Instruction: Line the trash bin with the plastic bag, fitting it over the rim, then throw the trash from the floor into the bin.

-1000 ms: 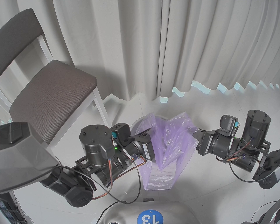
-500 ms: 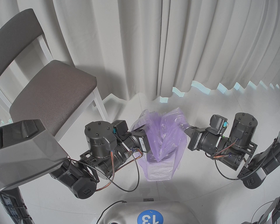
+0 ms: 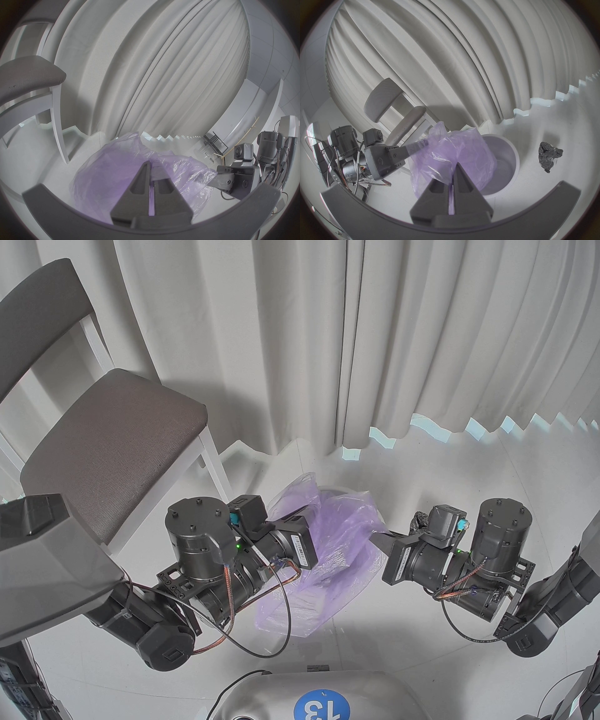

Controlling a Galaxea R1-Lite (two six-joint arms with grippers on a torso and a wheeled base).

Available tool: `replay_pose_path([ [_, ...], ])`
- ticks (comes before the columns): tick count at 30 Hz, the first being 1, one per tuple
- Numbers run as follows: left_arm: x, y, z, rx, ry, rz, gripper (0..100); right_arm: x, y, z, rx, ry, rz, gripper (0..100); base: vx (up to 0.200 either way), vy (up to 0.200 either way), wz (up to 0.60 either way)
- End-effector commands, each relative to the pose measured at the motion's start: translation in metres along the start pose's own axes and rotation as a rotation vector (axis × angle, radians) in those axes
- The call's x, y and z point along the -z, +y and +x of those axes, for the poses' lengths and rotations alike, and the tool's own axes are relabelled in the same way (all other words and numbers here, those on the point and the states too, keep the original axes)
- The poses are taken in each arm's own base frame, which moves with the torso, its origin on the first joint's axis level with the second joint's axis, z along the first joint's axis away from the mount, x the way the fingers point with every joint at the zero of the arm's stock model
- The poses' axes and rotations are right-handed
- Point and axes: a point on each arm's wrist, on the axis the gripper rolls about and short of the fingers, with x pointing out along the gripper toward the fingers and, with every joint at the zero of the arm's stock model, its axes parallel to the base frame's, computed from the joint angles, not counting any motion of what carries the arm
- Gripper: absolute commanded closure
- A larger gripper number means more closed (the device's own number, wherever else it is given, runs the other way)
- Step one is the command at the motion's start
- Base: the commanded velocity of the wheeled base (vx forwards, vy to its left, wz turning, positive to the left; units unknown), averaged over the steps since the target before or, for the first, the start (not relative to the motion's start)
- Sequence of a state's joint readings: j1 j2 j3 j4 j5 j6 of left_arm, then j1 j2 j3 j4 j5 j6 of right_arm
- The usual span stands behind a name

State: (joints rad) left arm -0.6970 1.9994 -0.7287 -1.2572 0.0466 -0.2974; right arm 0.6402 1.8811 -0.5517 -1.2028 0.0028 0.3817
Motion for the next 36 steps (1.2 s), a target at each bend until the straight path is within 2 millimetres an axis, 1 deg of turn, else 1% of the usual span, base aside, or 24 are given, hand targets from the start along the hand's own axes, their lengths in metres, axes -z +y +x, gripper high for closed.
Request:
replay_pose_path([
  [1,0.003,0.009,0.013,-0.006,0.005,0.000,100,-0.004,-0.017,0.004,0.060,0.010,0.007,100,0.000,0.000,0.00],
  [3,0.002,0.009,0.019,-0.005,0.010,0.000,100,-0.007,-0.029,0.005,0.097,0.026,0.014,100,0.000,0.000,0.00],
  [4,0.002,0.010,0.021,-0.008,0.014,0.000,100,-0.008,-0.031,0.005,0.105,0.030,0.016,100,0.000,0.000,0.00],
  [5,-0.001,0.011,0.025,-0.013,0.022,0.000,100,-0.011,-0.040,0.005,0.138,0.041,0.022,100,0.000,0.000,0.00],
  [8,-0.007,0.008,0.033,-0.013,0.025,0.000,100,-0.015,-0.057,0.006,0.199,0.072,0.037,100,0.000,0.000,0.00],
  [12,-0.012,0.005,0.040,-0.004,0.017,0.000,100,-0.021,-0.077,0.001,0.234,0.100,0.058,100,0.000,0.000,0.00],
  [15,-0.013,0.004,0.042,-0.002,0.022,0.000,100,-0.025,-0.088,-0.001,0.262,0.108,0.065,100,0.000,0.000,0.00],
  [17,-0.014,0.003,0.043,-0.002,0.021,0.000,100,-0.025,-0.090,-0.001,0.270,0.115,0.065,100,0.000,0.000,0.00],
  [19,-0.015,0.003,0.046,-0.003,0.025,0.000,100,-0.025,-0.099,-0.005,0.295,0.151,0.059,100,0.000,0.000,0.00],
  [23,-0.014,0.003,0.050,-0.003,0.030,0.000,100,-0.028,-0.104,-0.011,0.288,0.172,0.042,100,0.000,0.000,0.00],
  [28,-0.021,0.005,0.059,-0.008,0.017,-0.002,100,-0.031,-0.102,-0.015,0.286,0.162,0.036,100,0.000,0.000,0.00],
  [31,-0.020,0.013,0.066,-0.028,0.019,-0.004,100,-0.032,-0.102,-0.014,0.281,0.157,0.035,100,0.000,0.000,0.00],
  [35,-0.018,0.029,0.082,-0.046,0.008,-0.046,100,-0.032,-0.104,-0.014,0.286,0.152,0.035,100,0.000,0.000,0.00],
  [36,-0.017,0.029,0.083,-0.046,0.008,-0.048,100,-0.032,-0.104,-0.015,0.287,0.152,0.036,100,0.000,0.000,0.00],
])
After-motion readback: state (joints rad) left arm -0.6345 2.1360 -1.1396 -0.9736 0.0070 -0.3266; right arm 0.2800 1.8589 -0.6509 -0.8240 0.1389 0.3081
